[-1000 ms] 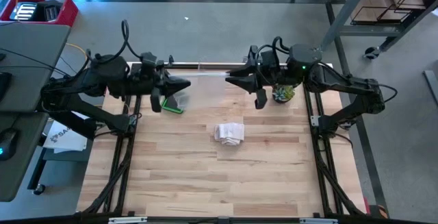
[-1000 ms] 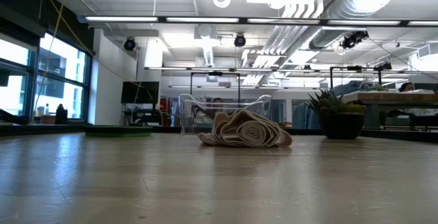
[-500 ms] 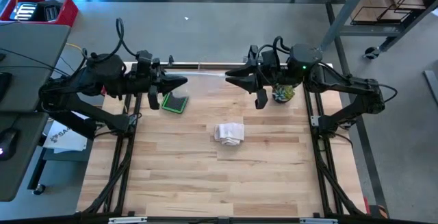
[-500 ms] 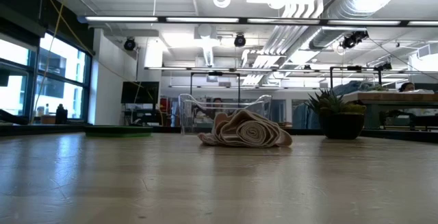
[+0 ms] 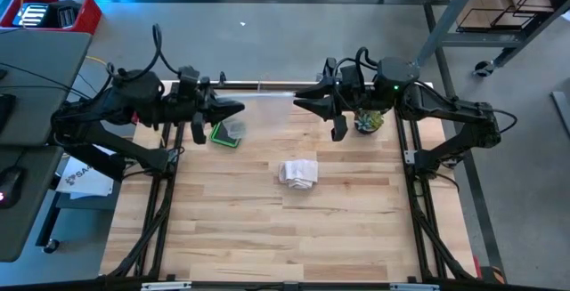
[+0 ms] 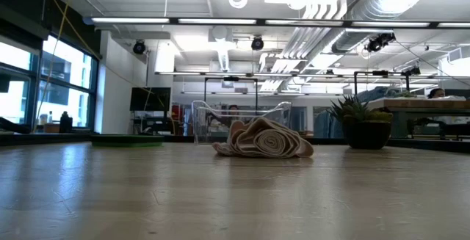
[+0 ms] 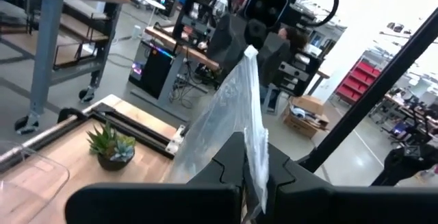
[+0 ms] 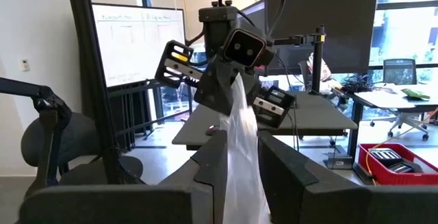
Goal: Roll bandage
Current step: Open the transparent zip bag
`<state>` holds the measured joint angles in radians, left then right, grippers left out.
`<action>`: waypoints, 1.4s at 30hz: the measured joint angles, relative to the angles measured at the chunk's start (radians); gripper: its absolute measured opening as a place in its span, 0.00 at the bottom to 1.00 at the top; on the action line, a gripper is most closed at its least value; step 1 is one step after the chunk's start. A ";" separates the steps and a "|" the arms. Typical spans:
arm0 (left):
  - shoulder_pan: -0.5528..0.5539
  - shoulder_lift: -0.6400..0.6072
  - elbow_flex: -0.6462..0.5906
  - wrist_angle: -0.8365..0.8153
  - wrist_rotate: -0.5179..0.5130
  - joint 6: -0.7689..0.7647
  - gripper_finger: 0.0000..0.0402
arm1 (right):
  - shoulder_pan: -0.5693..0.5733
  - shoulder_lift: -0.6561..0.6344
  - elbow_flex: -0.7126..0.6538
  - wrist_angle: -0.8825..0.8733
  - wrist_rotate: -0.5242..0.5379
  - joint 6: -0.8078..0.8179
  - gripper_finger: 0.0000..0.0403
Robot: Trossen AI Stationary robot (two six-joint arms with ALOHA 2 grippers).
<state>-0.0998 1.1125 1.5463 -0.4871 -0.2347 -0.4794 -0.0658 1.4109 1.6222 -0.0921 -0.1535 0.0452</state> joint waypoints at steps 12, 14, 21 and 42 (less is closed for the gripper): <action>0.000 0.007 0.000 0.014 0.008 -0.011 0.00 | 0.000 0.000 0.000 0.000 -0.005 0.001 0.18; 0.000 0.010 0.000 0.015 0.008 -0.015 0.00 | 0.000 0.000 0.000 0.000 -0.005 0.002 0.18; 0.000 0.022 0.000 0.014 0.020 -0.016 0.00 | 0.000 -0.001 0.000 0.000 -0.011 0.002 0.18; 0.000 0.020 0.000 0.014 0.019 -0.016 0.00 | 0.001 -0.001 0.000 0.000 -0.032 -0.011 0.01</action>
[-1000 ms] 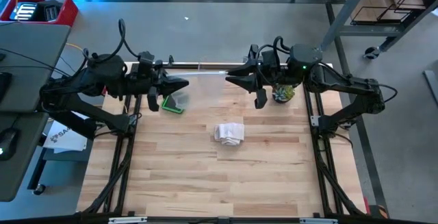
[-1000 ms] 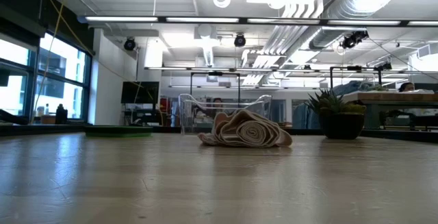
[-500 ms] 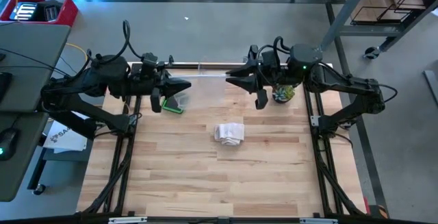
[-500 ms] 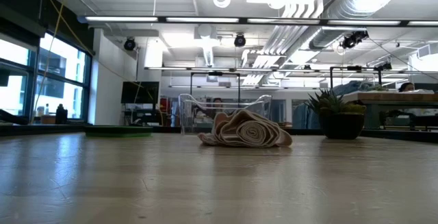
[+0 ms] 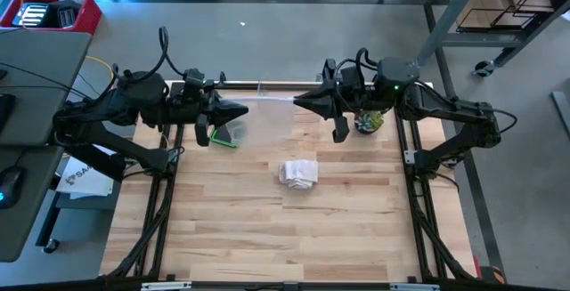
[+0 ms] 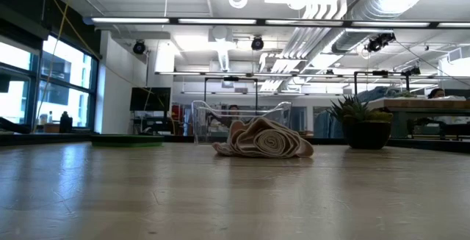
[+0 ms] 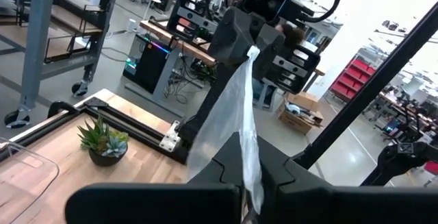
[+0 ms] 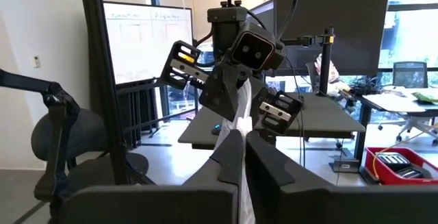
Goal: Roll bandage
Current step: Open the transparent zip bag
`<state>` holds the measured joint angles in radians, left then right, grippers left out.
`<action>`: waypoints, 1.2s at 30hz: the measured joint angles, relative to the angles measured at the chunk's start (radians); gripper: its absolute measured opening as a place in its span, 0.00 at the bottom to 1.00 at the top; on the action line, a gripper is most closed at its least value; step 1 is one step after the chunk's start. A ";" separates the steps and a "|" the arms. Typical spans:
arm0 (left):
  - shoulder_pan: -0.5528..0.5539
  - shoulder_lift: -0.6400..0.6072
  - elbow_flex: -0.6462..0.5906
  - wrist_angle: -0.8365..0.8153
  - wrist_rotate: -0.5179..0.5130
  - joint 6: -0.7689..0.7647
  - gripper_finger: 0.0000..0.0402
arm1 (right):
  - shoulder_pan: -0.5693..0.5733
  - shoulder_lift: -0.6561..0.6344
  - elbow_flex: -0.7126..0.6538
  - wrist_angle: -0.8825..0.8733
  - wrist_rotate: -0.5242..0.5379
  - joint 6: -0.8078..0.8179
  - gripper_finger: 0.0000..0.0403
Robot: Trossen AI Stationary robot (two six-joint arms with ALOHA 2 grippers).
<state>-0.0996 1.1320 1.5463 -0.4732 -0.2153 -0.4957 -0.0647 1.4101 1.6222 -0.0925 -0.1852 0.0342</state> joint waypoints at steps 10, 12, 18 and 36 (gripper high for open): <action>0.000 0.000 0.000 -0.055 -0.003 -0.002 0.13 | 0.000 -0.004 0.000 -0.062 -0.008 -0.017 0.00; -0.001 0.000 0.000 -0.054 0.009 -0.018 0.20 | 0.000 -0.013 0.000 -0.103 -0.008 -0.017 0.00; -0.052 -0.025 -0.001 -0.074 0.224 -0.103 0.37 | 0.000 -0.060 0.000 -0.245 -0.006 -0.017 0.00; 0.004 0.232 0.000 -0.157 0.158 0.147 0.53 | 0.058 0.151 -0.001 -0.472 0.009 -0.061 0.00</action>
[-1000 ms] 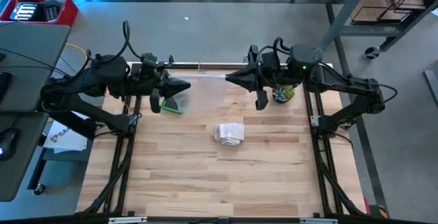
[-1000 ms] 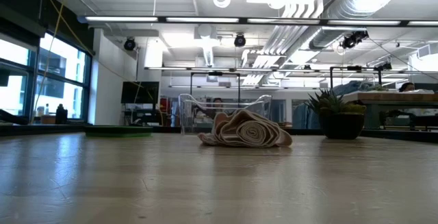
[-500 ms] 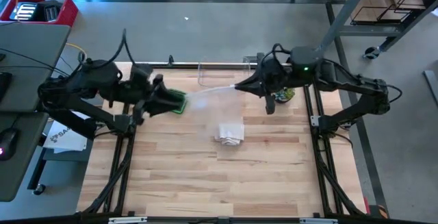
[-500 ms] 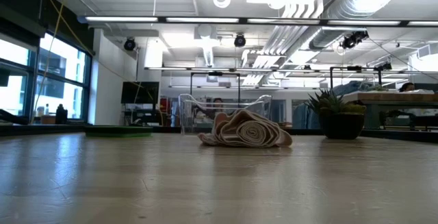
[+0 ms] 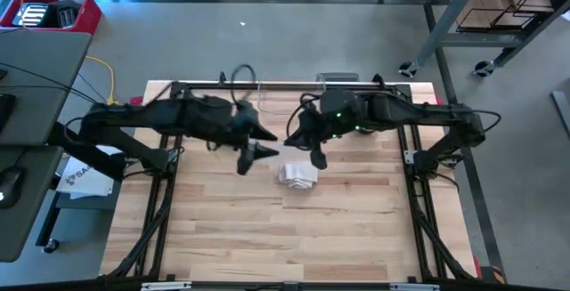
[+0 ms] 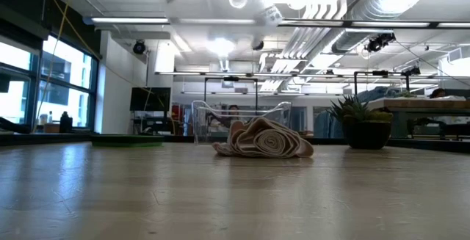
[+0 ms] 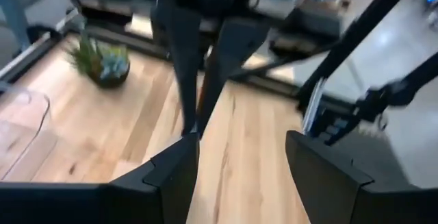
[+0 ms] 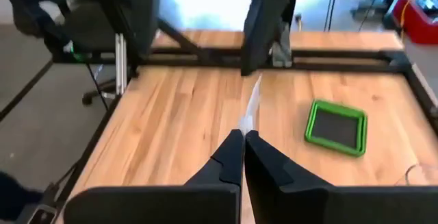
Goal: Roll bandage
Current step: Open the transparent zip bag
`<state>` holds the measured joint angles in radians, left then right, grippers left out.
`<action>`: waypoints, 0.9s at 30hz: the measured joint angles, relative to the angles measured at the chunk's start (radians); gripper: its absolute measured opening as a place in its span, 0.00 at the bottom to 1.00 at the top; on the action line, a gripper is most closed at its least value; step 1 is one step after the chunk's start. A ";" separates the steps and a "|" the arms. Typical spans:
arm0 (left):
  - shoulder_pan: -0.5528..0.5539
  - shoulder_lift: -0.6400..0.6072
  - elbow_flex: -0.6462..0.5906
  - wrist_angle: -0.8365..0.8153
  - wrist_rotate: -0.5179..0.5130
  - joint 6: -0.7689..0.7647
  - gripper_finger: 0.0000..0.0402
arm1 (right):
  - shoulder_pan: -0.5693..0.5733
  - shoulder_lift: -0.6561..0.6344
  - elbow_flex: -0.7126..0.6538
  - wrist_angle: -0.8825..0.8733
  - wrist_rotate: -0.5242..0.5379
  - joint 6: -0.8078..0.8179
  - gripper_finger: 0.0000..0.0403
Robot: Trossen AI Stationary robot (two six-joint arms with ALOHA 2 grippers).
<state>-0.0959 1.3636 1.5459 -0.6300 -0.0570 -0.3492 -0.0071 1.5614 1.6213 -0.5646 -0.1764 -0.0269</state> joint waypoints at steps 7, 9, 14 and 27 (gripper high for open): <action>0.000 0.062 0.000 -0.109 -0.100 0.044 0.53 | 0.010 0.017 0.000 -0.034 0.007 -0.029 0.00; 0.000 0.071 0.000 -0.092 -0.119 0.066 0.53 | 0.011 0.017 0.000 -0.041 0.007 -0.045 0.00; -0.002 0.109 0.000 -0.062 -0.079 0.115 0.53 | 0.015 0.017 0.000 -0.052 0.014 -0.069 0.00; -0.002 0.113 0.000 -0.027 -0.056 0.090 0.38 | 0.014 0.017 0.001 -0.078 0.010 -0.084 0.00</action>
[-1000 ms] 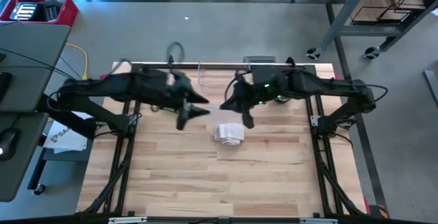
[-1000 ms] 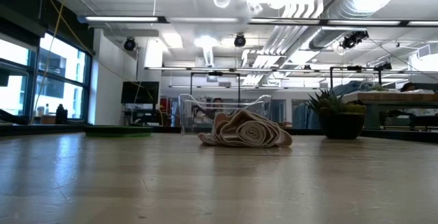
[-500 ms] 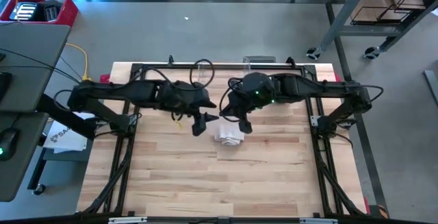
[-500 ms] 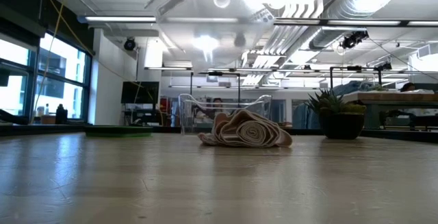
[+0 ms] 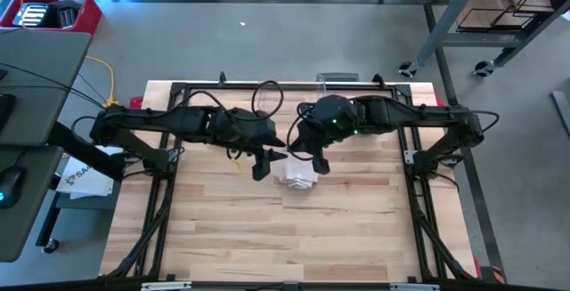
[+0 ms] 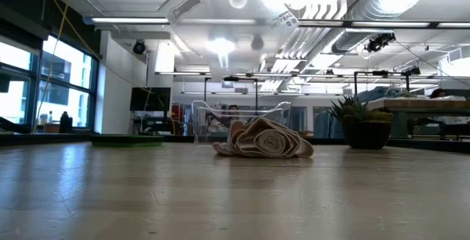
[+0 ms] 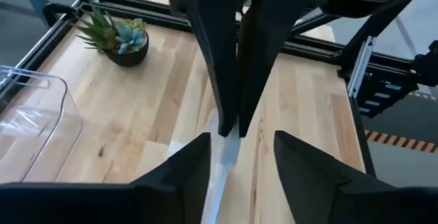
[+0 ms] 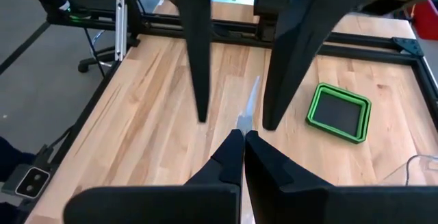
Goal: Roll bandage
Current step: Open the transparent zip bag
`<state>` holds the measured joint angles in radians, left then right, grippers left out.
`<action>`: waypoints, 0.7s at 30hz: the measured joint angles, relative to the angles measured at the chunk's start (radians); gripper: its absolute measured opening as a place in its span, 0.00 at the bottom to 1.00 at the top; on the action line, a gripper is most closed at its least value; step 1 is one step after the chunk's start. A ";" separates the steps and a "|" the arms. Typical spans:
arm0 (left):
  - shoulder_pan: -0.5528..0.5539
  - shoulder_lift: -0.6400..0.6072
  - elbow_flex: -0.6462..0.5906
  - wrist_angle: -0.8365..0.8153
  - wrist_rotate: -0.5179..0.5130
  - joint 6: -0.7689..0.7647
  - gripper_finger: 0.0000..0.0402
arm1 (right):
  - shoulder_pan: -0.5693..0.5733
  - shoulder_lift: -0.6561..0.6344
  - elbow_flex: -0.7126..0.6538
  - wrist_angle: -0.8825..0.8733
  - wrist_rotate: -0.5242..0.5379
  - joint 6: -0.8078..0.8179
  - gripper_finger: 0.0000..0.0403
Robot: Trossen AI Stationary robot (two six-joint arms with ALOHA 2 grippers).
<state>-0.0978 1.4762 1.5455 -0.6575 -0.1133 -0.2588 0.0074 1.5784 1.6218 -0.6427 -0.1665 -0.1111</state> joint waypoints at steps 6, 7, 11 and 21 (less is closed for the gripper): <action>0.006 0.006 0.000 -0.002 0.040 0.000 0.31 | 0.000 0.000 0.000 0.011 0.000 -0.006 0.00; 0.006 0.007 0.001 -0.003 0.047 0.000 0.31 | 0.000 0.000 0.000 0.011 -0.001 -0.014 0.00; 0.006 0.010 0.001 -0.003 0.054 -0.001 0.31 | 0.000 0.000 0.000 0.014 -0.026 -0.053 0.00; 0.006 0.009 0.001 -0.003 0.076 -0.001 0.31 | 0.006 0.000 0.000 0.020 -0.050 -0.092 0.00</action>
<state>-0.0914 1.4857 1.5463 -0.6606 -0.0377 -0.2600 0.0139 1.5780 1.6218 -0.6231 -0.2169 -0.2032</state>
